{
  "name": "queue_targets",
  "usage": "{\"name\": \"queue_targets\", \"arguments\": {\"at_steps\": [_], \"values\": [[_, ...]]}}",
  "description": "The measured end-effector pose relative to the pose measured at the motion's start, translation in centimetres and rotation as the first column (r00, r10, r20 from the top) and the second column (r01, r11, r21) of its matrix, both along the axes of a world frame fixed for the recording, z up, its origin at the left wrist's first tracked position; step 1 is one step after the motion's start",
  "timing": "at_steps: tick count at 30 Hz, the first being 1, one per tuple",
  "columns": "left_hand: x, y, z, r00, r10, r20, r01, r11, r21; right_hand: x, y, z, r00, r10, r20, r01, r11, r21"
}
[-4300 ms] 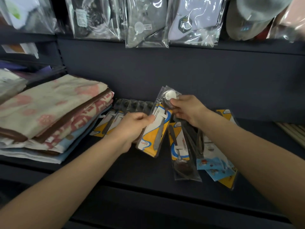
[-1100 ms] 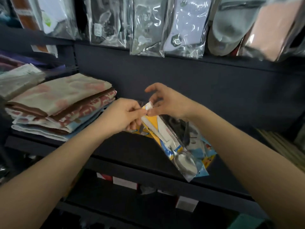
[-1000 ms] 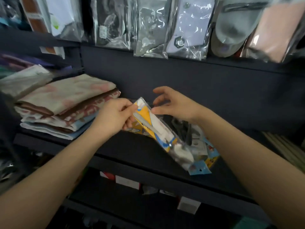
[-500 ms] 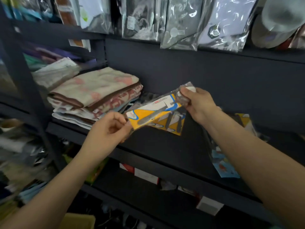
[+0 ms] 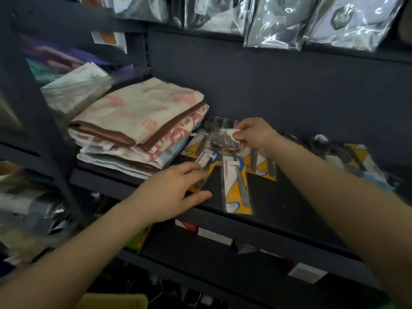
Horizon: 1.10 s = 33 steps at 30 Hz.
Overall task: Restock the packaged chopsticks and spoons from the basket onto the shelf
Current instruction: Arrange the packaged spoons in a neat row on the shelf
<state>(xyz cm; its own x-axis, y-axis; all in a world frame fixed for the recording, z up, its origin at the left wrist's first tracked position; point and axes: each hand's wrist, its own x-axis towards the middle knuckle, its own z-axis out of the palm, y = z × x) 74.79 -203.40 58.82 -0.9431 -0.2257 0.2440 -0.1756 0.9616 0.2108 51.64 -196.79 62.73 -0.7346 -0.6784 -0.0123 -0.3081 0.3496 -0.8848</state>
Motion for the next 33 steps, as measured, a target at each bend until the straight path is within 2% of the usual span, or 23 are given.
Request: {"name": "queue_targets", "arguments": {"at_steps": [5,10,16,19,22,25,27,30,33], "values": [[0.1,0.4,-1.1,1.000,0.014,-0.007,-0.013,0.997,0.080,-0.1,-0.1,-0.9,0.988,-0.139,-0.063,0.143,0.987,0.069],[-0.1,0.4,-1.2,0.997,-0.012,-0.077,0.009,0.999,-0.036,0.0,-1.1,-1.1,0.972,-0.166,-0.165,0.185,0.977,0.107],[-1.0,0.0,-1.1,0.999,-0.019,-0.044,0.014,0.995,-0.103,0.1,-1.1,-1.6,0.953,-0.188,-0.239,0.221,0.968,0.120],[-1.1,0.1,-1.0,0.999,-0.004,-0.048,-0.001,0.995,-0.101,0.3,-0.3,-1.6,0.907,-0.094,-0.410,0.194,0.958,0.209],[-1.4,0.4,-0.8,1.000,0.017,-0.026,-0.019,0.995,-0.094,0.9,1.4,-0.8,0.777,0.041,-0.628,0.205,0.927,0.315],[-2.0,0.8,-0.2,0.996,0.029,-0.089,-0.044,0.985,-0.168,1.2,4.8,0.4,0.770,0.148,-0.621,0.124,0.919,0.373],[-2.8,1.6,0.7,0.978,0.034,-0.204,-0.063,0.989,-0.135,1.0,7.9,1.4,0.761,0.222,-0.609,0.080,0.900,0.429],[-4.3,3.8,2.2,0.949,-0.082,-0.305,0.064,0.996,-0.069,-0.1,13.1,2.8,0.751,0.190,-0.633,0.156,0.880,0.449],[-6.2,6.0,2.5,0.947,-0.175,-0.269,0.164,0.985,-0.063,-1.6,17.6,3.5,0.781,0.127,-0.612,0.270,0.815,0.514]]}}
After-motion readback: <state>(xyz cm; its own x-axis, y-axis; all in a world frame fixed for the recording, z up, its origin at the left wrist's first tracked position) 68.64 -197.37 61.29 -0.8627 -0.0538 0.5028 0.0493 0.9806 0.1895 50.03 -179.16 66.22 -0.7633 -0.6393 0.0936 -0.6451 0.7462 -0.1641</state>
